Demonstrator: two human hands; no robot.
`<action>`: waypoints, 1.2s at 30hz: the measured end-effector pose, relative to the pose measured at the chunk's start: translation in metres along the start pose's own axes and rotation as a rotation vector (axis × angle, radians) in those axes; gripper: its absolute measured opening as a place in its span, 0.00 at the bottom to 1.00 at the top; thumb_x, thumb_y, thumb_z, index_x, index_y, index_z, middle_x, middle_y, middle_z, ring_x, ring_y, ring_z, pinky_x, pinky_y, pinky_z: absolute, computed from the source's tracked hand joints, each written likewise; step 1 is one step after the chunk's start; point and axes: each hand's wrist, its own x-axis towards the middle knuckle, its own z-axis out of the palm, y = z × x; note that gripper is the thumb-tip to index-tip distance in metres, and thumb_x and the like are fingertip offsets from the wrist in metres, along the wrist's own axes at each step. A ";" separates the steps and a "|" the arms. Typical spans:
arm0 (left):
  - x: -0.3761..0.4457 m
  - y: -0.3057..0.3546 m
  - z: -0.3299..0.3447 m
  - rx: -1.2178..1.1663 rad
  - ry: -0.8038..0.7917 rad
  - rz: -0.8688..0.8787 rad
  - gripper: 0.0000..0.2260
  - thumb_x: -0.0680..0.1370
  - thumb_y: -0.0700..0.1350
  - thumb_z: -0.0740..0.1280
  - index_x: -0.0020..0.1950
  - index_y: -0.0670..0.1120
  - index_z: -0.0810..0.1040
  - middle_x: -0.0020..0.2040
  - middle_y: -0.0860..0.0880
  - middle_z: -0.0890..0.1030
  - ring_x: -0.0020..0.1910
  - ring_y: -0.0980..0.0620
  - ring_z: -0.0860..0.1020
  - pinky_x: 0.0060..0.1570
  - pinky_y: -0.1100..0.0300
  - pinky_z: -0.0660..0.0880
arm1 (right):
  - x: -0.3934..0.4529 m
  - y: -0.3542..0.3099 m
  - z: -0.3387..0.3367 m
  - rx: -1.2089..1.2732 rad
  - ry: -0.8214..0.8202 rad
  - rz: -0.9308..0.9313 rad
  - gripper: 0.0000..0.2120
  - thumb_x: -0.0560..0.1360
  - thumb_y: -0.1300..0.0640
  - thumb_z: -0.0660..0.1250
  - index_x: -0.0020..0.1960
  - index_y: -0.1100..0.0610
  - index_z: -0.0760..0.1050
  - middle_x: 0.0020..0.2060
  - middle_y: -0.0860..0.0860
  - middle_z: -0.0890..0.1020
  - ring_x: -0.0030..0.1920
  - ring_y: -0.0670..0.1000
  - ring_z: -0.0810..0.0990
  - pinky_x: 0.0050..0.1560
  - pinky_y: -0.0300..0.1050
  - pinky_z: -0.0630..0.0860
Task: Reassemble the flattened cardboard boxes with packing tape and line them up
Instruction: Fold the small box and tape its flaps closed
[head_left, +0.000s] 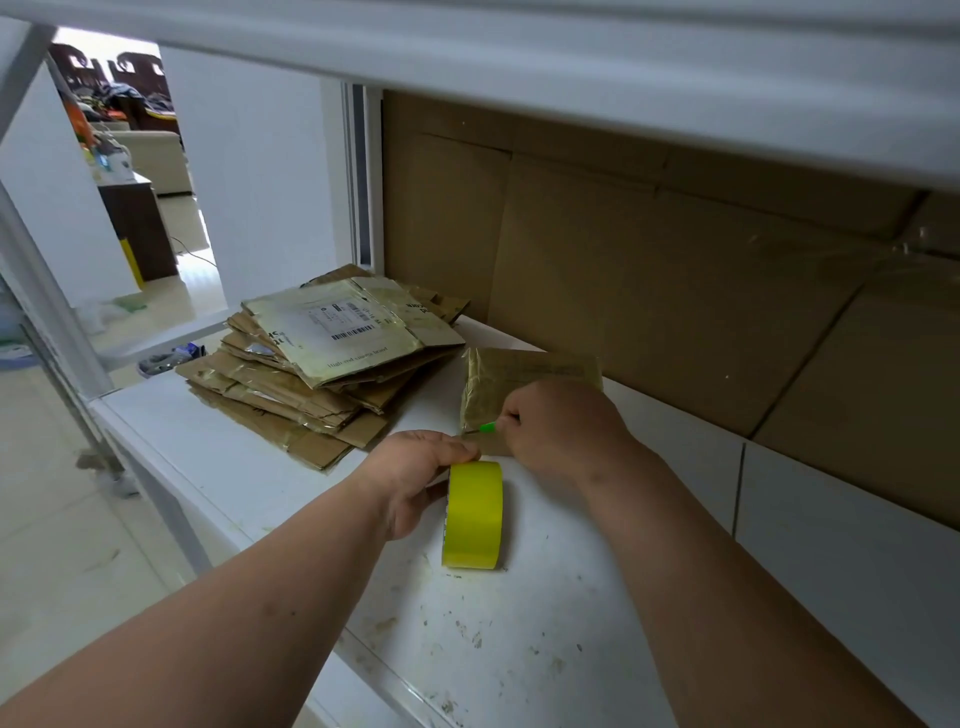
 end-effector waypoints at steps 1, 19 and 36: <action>0.000 0.000 0.000 -0.001 -0.002 0.003 0.05 0.74 0.33 0.70 0.41 0.41 0.81 0.45 0.41 0.84 0.47 0.46 0.80 0.44 0.55 0.77 | 0.002 -0.002 0.000 -0.007 -0.017 -0.001 0.13 0.81 0.51 0.59 0.53 0.54 0.81 0.47 0.53 0.83 0.48 0.54 0.80 0.41 0.42 0.68; 0.000 0.006 -0.008 0.015 -0.002 -0.054 0.16 0.69 0.34 0.70 0.57 0.37 0.82 0.55 0.40 0.84 0.53 0.42 0.81 0.57 0.49 0.78 | -0.001 0.012 -0.002 -0.093 0.018 -0.013 0.08 0.74 0.53 0.65 0.50 0.52 0.80 0.44 0.50 0.82 0.48 0.54 0.80 0.42 0.42 0.67; -0.004 0.020 -0.005 0.321 -0.064 0.004 0.08 0.70 0.32 0.70 0.48 0.37 0.81 0.35 0.45 0.83 0.36 0.45 0.79 0.39 0.57 0.75 | -0.019 0.047 0.015 -0.040 -0.090 0.194 0.07 0.76 0.52 0.60 0.49 0.49 0.77 0.41 0.46 0.81 0.46 0.51 0.78 0.59 0.51 0.62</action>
